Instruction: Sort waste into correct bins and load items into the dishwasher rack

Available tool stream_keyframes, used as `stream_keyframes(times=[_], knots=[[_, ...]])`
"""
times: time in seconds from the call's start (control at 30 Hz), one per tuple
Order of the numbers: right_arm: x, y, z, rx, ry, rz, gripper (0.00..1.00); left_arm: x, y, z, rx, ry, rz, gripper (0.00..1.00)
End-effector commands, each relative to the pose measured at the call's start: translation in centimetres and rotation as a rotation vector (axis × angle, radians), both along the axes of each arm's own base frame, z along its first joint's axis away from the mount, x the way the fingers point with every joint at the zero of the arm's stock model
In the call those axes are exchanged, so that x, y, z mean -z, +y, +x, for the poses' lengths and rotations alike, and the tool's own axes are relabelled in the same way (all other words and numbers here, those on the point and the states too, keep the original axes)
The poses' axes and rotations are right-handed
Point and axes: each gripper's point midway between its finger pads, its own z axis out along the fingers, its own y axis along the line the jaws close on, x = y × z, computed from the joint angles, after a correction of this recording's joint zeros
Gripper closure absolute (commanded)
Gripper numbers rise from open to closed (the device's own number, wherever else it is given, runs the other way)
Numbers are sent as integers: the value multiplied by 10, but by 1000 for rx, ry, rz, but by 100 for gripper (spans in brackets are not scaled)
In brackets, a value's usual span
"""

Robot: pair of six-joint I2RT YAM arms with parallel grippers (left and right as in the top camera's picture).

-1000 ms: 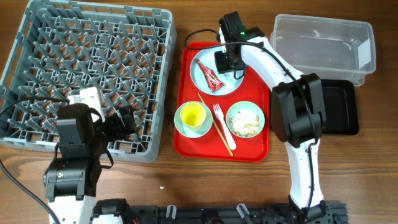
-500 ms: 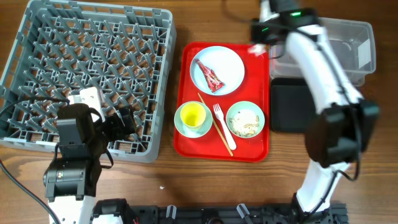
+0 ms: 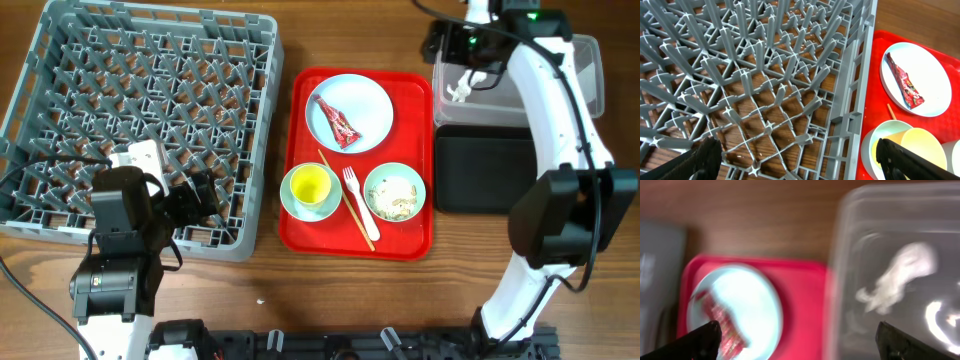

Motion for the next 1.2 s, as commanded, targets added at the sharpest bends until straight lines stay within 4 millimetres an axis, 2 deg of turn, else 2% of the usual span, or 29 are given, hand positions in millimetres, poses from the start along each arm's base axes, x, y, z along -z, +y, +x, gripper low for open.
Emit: stream_keyframes(times=[0.0,0.1,0.17,0.27,0.37,0.43,0.67,0.73,0.9,0.97,1.07,1.13,1.17], knots=[[-4,75,-28,-224,8,25,0,-7,2,2,-13,-18,-4,0],[35,118,-47,-313,64,-30,0,-7,2,2,-13,-16,-4,0],[62,135,-55,-338,84,-80,0,-7,2,2,-13,-16,-4,0],[97,144,-62,-301,111,-158,4,-7,2,2,-13,-16,-4,0],[123,157,-66,-317,139,-164,10,-7,2,2,-13,-16,-4,0],[140,159,-67,-302,169,-164,11,-7,2,2,-13,-16,-4,0],[180,151,-64,-233,221,-210,21,-7,2,1,-13,-15,-5,0],[186,150,-67,-233,237,-215,29,-7,2,1,-13,-14,-4,1],[187,149,-68,-209,251,-211,70,-6,2,1,-13,-13,-5,0],[185,146,-68,-175,258,-208,82,-6,2,1,-13,-13,-5,0],[164,137,-62,-137,235,-189,96,-6,2,1,-13,-13,-5,0],[139,126,-54,-105,190,-180,96,-6,2,1,-13,-13,-5,0],[120,119,-48,-86,152,-168,96,-6,2,1,-13,-13,-5,0]])
